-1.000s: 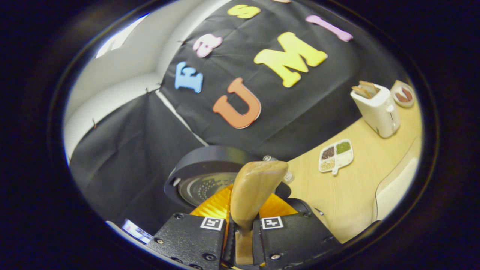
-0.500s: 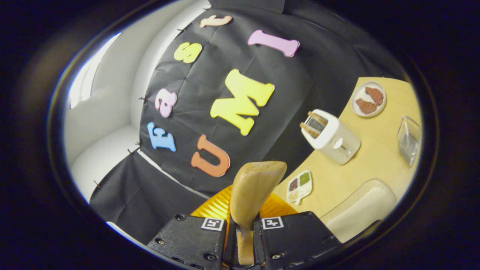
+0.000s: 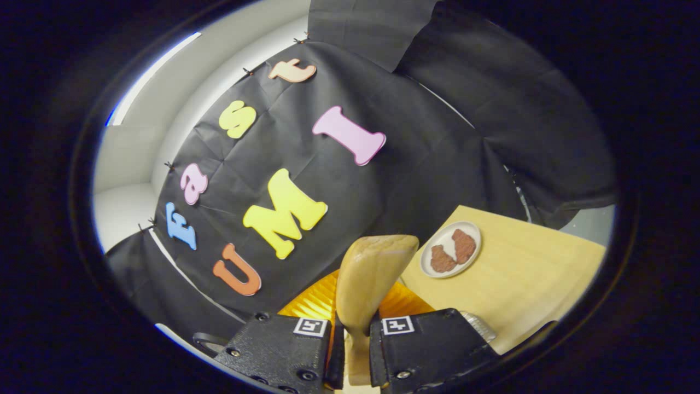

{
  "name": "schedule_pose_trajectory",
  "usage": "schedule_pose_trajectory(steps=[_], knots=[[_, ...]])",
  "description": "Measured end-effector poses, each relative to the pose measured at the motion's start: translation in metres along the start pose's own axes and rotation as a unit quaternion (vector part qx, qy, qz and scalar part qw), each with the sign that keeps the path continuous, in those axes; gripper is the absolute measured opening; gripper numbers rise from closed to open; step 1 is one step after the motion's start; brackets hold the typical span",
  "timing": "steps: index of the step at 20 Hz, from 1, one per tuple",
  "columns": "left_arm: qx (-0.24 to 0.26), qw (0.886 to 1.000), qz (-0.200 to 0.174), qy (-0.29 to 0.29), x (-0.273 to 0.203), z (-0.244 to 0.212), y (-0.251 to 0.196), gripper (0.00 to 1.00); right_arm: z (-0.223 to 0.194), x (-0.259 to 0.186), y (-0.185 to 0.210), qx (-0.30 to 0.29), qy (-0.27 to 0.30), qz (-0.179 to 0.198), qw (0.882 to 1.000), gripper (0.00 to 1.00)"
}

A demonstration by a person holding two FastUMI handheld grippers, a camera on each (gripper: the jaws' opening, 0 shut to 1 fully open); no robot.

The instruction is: Close the left gripper, press the button to open the rice cooker; take a wooden spoon from the chopstick holder with the right hand, scoop a spoonful of rice and pour it into the rice cooker, then put the wooden spoon back into the chopstick holder.

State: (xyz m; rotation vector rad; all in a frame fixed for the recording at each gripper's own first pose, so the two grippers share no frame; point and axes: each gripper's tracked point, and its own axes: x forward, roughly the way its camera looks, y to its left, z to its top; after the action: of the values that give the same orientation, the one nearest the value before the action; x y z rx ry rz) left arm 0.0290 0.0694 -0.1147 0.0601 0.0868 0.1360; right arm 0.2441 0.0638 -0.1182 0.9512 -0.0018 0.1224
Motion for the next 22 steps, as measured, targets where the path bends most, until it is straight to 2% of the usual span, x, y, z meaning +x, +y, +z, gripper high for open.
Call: schedule_pose_trajectory(steps=[3, 6, 12, 17, 21, 22], knots=[[0.007, 1.000, -0.004, 0.001, 0.003, 0.002, -0.013, 0.95, -0.008, 0.016, -0.045, -0.049, 0.002, -0.031, 0.998, 0.23], [0.022, 1.000, -0.005, -0.002, 0.006, 0.006, -0.022, 0.95, -0.022, 0.029, -0.071, -0.085, 0.015, -0.048, 0.995, 0.23], [0.033, 0.999, -0.007, -0.002, 0.011, 0.006, -0.032, 0.95, -0.050, 0.057, -0.090, -0.158, 0.031, -0.060, 0.985, 0.23], [0.035, 0.999, -0.005, 0.005, 0.014, 0.000, -0.032, 0.95, -0.073, 0.064, -0.100, -0.224, 0.047, -0.066, 0.971, 0.23], [0.035, 0.999, -0.007, 0.010, 0.015, -0.005, -0.033, 0.95, -0.098, 0.069, -0.121, -0.236, 0.071, -0.085, 0.965, 0.23], [0.036, 0.999, -0.007, 0.010, 0.015, -0.006, -0.032, 0.95, -0.097, 0.068, -0.121, -0.234, 0.063, -0.083, 0.967, 0.23]])
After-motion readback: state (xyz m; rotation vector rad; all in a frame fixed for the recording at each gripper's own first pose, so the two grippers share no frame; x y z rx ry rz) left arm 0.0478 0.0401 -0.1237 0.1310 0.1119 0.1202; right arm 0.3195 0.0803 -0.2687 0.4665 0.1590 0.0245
